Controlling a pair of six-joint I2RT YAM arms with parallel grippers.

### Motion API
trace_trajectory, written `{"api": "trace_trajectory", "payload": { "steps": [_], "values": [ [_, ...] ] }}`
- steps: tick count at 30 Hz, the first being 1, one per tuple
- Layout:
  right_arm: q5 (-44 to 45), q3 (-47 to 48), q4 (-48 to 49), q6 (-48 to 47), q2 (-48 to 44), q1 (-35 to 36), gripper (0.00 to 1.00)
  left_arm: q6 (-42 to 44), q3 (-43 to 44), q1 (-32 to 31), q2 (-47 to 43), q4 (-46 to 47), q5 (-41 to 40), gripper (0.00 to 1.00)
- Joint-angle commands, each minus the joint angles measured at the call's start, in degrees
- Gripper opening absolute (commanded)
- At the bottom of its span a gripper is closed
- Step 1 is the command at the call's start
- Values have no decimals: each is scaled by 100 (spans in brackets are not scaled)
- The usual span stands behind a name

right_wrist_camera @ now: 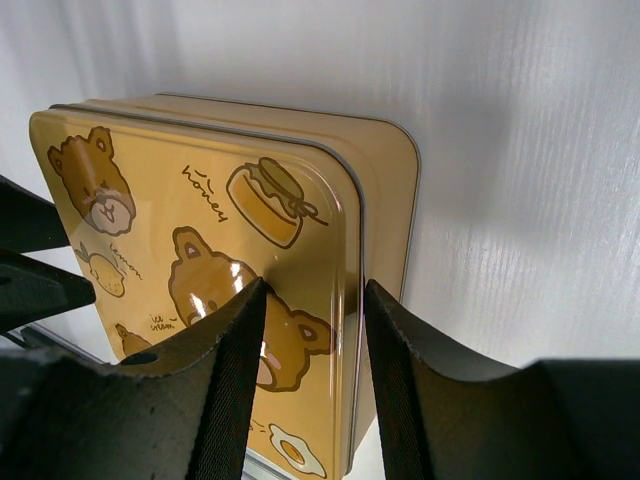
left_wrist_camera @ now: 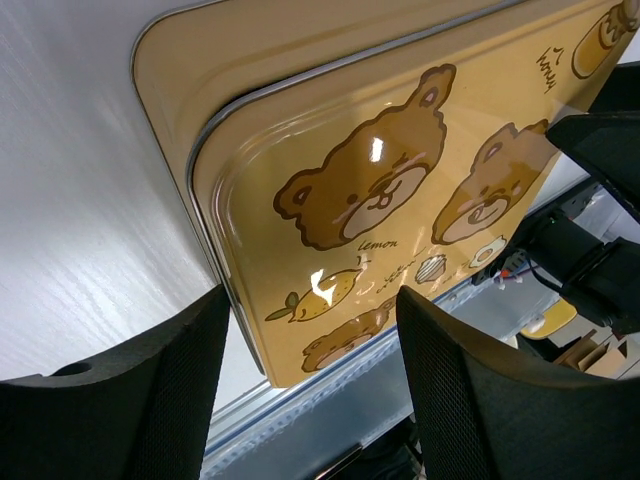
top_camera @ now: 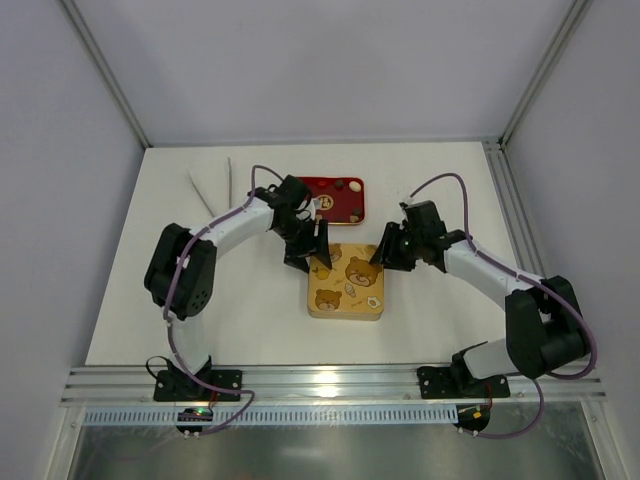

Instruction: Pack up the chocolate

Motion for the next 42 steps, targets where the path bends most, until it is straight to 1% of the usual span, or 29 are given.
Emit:
{"api": "trace_trajectory", "payload": {
  "steps": [1, 5, 11, 18, 22, 24, 25, 30, 34, 36, 38, 41, 42],
  "values": [
    [-150, 269, 48, -89, 72, -1, 46, 79, 274, -16, 100, -47, 185, 66],
    [-97, 208, 101, -98, 160, -19, 48, 105, 327, -16, 232, -56, 133, 66],
    [34, 111, 207, -133, 335, -45, 57, 131, 345, 19, 434, -73, -139, 67],
    [70, 93, 330, -151, 599, -63, 63, 35, 213, 54, 539, 85, -342, 69],
    [97, 155, 339, -159, 696, -71, 68, 43, 230, 107, 548, 85, -360, 71],
    [88, 181, 347, -168, 775, -98, 68, 61, 231, 133, 557, 67, -368, 71],
    [105, 190, 347, -177, 793, -107, 69, 61, 239, 151, 548, 76, -377, 71],
    [211, 234, 330, -203, 740, -115, 69, 87, 327, 248, 495, 33, -421, 72],
    [193, 295, 330, -203, 766, -124, 64, 122, 494, 265, 574, -73, -377, 72],
    [184, 313, 330, -230, 828, -115, 59, 149, 521, 265, 610, -108, -386, 72],
    [184, 296, 321, -221, 846, -115, 59, 149, 477, 265, 619, -117, -456, 72],
    [245, 199, 382, -204, 758, -124, 59, 35, 196, 274, 514, 49, -535, 70],
    [246, 173, 391, -195, 749, -133, 59, -26, -40, 274, 470, 119, -561, 67]
  ]
}}
